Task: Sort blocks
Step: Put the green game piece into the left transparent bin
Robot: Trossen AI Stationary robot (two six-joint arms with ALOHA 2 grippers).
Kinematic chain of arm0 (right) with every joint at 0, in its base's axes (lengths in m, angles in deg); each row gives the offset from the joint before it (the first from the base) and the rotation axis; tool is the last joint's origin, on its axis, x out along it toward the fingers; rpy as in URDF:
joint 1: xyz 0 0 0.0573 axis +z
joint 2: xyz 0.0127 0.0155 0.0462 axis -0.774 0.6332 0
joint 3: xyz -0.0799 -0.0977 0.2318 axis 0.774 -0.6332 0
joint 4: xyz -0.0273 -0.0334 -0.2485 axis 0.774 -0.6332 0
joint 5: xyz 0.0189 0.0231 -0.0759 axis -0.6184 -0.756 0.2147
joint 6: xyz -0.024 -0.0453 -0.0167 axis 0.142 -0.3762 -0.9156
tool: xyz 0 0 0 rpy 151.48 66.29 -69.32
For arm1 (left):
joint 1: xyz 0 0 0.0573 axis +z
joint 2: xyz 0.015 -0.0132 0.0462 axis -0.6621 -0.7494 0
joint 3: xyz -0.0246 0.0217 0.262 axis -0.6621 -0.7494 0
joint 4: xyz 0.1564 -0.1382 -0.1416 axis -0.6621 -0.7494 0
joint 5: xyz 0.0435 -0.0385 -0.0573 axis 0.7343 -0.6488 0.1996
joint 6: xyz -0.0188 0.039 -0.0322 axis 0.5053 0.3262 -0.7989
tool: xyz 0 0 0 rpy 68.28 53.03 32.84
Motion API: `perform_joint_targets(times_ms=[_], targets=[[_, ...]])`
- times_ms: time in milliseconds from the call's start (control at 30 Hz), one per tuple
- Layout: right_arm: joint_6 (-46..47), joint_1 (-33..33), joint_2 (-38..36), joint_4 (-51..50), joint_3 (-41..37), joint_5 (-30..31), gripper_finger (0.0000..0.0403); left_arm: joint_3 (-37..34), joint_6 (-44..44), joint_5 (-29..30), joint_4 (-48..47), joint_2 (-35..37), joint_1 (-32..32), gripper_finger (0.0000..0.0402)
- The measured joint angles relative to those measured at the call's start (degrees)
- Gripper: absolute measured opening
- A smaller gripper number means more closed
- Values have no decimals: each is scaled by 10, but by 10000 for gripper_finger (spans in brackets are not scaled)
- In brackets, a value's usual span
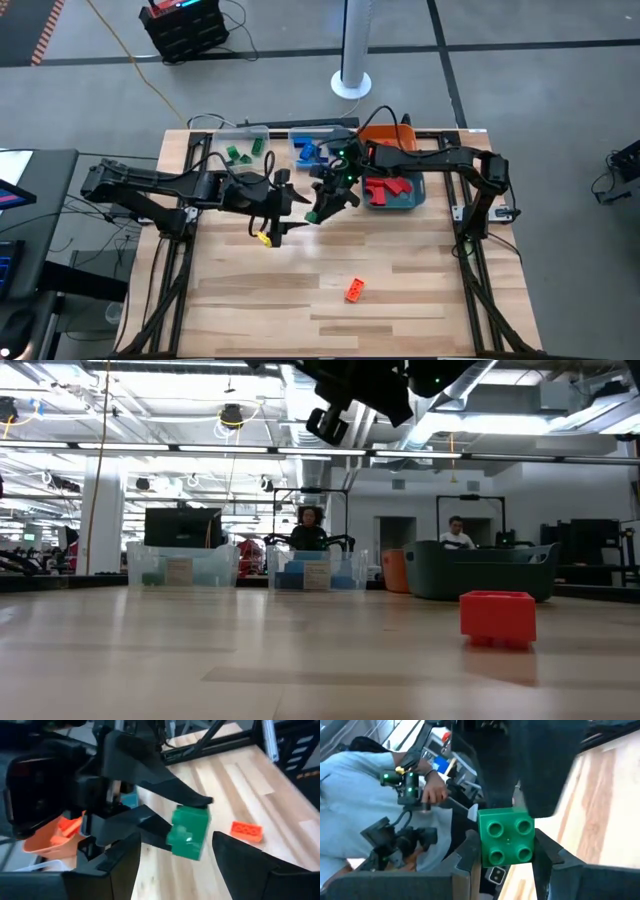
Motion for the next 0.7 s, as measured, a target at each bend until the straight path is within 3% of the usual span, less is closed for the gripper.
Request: perform_joint_targets(times_ms=[300,467,700], targets=[[10,4,0,2,4,16,119,0,-36,-65,13,-17,1,233],[22,3,0,-1,5,17,119,0,-35,-69,43,-22,1,230],[25,7,0,-1,5,15,119,1,-1,-64,54,-23,3,182]])
